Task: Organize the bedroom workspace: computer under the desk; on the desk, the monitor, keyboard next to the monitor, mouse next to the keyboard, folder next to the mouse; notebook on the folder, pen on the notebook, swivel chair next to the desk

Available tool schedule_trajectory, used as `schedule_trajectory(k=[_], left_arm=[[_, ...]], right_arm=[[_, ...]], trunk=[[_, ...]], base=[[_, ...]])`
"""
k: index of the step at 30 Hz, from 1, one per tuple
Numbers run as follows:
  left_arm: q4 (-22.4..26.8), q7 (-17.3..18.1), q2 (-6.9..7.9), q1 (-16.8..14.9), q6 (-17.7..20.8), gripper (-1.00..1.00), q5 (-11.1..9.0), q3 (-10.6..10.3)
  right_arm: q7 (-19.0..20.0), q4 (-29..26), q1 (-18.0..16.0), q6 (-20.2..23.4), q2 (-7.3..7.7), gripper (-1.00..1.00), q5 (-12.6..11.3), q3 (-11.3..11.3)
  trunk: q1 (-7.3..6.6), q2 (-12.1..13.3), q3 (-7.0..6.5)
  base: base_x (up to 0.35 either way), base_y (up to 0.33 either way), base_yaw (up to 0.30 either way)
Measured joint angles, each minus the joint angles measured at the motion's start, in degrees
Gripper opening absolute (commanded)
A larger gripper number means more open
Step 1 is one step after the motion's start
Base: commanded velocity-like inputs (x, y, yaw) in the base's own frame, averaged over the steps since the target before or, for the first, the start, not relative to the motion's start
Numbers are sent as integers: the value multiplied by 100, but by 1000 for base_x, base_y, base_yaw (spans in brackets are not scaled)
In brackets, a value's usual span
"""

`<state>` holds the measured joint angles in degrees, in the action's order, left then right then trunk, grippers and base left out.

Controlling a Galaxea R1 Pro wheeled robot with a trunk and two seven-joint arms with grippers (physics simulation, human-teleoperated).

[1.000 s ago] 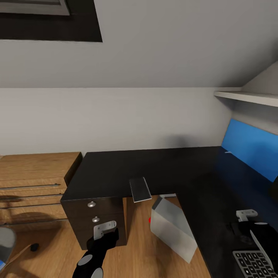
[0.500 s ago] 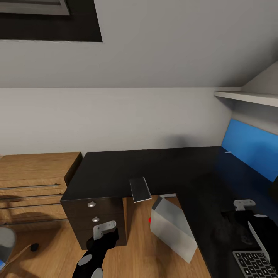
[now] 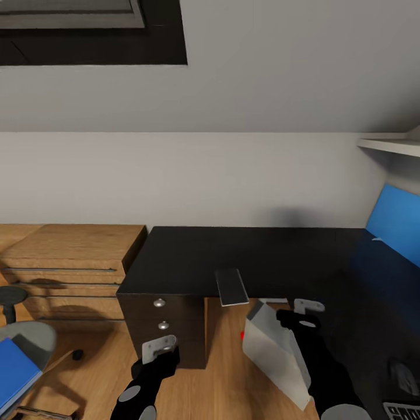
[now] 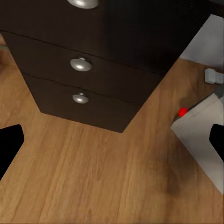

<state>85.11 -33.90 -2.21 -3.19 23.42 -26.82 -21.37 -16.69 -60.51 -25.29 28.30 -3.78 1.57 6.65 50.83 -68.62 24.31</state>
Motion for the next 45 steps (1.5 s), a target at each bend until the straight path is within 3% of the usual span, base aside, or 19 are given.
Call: schedule_trajectory(k=[1,2,4,5,6,8,9,10,12,13,14,19,26,45], left_arm=[[0,0,0,0,0,100,0,-1],[0,0,0,0,0,100,0,-5],[0,0,0,0,0,100,0,-5],[0,0,0,0,0,100,1,-6],[0,0,0,0,0,100,-1,-7],[0,0,0,0,0,100,-1,-7],[0,0,0,0,0,100,-1,-7],[0,0,0,0,0,100,0,-8],[0,0,0,0,0,100,0,-7],[-1,0,0,-1,0,100,1,-9],[-1,0,0,-1,0,100,1,-9],[-2,0,0,-1,0,100,1,-9],[0,0,0,0,0,100,1,-8],[1,-1,-1,0,2,100,0,-7]], right_arm=[[-103,49,0,-51,-22,100,43,-111],[-414,232,0,-205,-65,100,121,-425],[-642,390,0,-311,-90,100,163,-638],[-855,548,1,-417,-120,100,184,-855],[-1082,705,1,-530,-154,100,199,-1118],[-1621,1063,1,-861,-248,100,219,-1896],[-1736,1133,1,-933,-263,100,224,-2061],[-2078,1319,2,-1124,-294,100,219,-2495],[-2312,1423,1,-1238,-318,100,217,-2759],[-2614,1532,3,-1393,-357,100,208,-3087],[-2727,1565,5,-1456,-372,100,206,-3215],[-2812,1583,10,-1519,-383,100,207,-3337],[-2818,1592,10,-1570,-365,100,194,-3342],[-2802,1903,10,-2151,-378,100,231,-3380]], trunk=[[0,0,0],[0,0,1],[0,0,4],[0,0,5],[0,0,7],[0,0,11],[0,-1,13],[0,0,16],[0,0,21],[0,0,23],[0,0,24],[0,0,25],[0,0,26],[2,0,68]], base=[[0,0,273],[0,0,273],[0,0,273],[0,0,273],[0,0,273],[0,0,273],[0,0,272],[0,0,269],[0,0,178],[0,0,56],[0,0,36],[0,0,16],[-2,8,58],[-151,288,262]])
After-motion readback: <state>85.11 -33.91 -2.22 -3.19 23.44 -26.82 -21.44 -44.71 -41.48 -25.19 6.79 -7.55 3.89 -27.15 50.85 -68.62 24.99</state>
